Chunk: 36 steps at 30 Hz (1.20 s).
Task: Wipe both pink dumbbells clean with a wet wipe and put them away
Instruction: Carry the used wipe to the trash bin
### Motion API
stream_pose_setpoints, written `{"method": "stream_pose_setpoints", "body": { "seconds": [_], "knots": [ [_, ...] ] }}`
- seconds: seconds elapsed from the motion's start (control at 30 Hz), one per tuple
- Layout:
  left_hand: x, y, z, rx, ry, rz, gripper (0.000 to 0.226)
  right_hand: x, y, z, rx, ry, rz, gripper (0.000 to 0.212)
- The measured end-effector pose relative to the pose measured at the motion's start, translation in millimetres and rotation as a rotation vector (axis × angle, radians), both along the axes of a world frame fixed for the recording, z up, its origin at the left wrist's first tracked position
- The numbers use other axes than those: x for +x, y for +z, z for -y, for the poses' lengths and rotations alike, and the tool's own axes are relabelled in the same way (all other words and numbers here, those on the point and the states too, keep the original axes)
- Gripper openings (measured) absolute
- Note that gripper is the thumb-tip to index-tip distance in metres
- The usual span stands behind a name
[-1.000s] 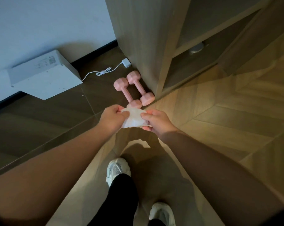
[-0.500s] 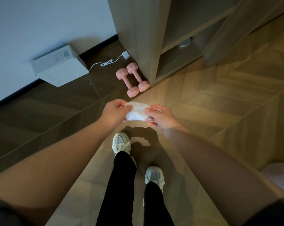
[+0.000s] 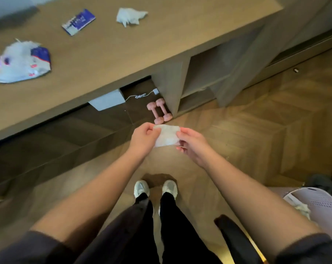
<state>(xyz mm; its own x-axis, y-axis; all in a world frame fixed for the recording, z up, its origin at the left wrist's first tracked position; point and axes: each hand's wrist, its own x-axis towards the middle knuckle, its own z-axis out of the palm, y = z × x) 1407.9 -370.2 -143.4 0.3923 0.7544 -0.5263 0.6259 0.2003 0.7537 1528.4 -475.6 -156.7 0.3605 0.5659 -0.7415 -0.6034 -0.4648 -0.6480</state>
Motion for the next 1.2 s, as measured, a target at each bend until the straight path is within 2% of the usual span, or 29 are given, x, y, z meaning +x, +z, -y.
{"method": "stream_pose_setpoints", "body": {
  "seconds": [0.13,0.3,0.4,0.5,0.67,0.77,1.0,1.2],
  "knots": [
    [-22,31,9,0.082,-0.017,0.075,0.014,-21,32,0,0.023,0.029,0.024,0.015],
    [-60,37,10,0.105,-0.004,0.064,0.011,-59,49,-15,0.002,0.051,0.326,0.026],
    [-78,43,8,0.127,0.054,0.071,0.014,-81,58,-24,0.013,0.036,0.464,0.036],
    [-91,50,4,0.163,0.134,0.082,0.02,-97,66,-32,0.04,0.059,0.554,0.038],
    [-107,60,4,0.222,0.274,0.088,0.019,-112,74,-46,0.125,0.134,0.59,0.026],
    [-125,55,6,0.208,0.378,0.076,0.017,-122,64,-57,0.136,0.268,0.578,0.024],
    [-175,24,40,0.115,0.672,-0.005,0.022,-156,34,-67,0.133,0.625,0.474,0.024],
    [-196,19,65,0.04,0.867,0.042,0.02,-173,29,-62,0.219,0.777,0.496,0.023]
  ]
}}
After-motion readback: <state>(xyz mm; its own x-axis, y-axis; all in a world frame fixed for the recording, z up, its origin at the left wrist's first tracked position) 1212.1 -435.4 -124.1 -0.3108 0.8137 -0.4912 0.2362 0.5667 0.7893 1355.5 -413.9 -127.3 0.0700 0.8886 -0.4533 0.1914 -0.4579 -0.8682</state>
